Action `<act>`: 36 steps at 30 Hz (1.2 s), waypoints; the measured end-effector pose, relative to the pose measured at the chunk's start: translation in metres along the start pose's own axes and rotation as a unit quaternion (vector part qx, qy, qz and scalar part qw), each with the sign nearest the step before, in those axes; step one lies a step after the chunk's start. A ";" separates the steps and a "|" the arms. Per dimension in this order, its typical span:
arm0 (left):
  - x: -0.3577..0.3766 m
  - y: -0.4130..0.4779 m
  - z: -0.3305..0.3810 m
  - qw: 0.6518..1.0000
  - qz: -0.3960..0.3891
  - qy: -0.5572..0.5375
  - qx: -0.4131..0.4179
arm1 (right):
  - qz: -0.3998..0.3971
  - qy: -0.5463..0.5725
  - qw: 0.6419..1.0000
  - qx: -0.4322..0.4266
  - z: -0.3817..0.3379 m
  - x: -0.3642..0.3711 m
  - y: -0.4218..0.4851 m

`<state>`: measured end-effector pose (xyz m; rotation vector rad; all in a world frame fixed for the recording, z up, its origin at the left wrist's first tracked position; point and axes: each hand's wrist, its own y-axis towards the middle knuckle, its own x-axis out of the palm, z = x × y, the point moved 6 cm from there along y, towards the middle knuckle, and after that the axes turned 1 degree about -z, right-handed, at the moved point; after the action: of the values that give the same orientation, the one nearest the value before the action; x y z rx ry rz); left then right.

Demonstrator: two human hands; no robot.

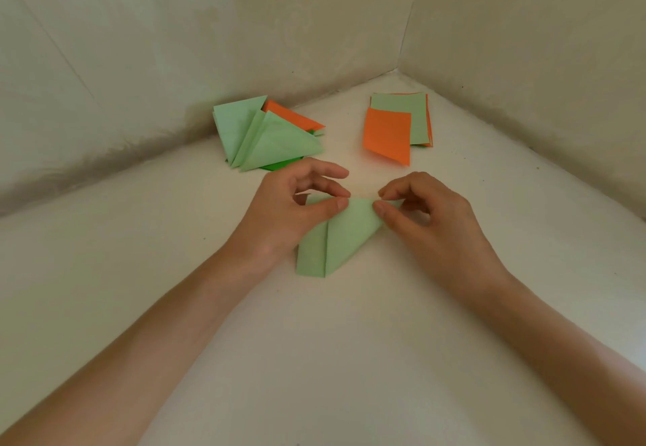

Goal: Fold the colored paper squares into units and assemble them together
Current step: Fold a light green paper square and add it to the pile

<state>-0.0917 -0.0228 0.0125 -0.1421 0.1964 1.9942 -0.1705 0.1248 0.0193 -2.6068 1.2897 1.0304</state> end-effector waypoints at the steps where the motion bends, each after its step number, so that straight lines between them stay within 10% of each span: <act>1: -0.001 -0.001 0.001 1.000 0.005 -0.014 0.001 | -0.003 0.029 0.999 0.013 0.000 0.000 -0.001; 11: -0.003 -0.006 0.004 0.985 0.021 -0.172 0.006 | -0.004 0.296 0.952 0.078 -0.007 -0.006 -0.002; 36: -0.001 -0.011 0.018 0.993 0.033 -0.084 0.075 | -0.038 0.388 0.906 0.163 -0.004 -0.002 -0.005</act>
<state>-0.0812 -0.0158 0.0292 0.1302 0.2441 2.0361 -0.1654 0.1286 0.0226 -2.8235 1.2826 -0.2924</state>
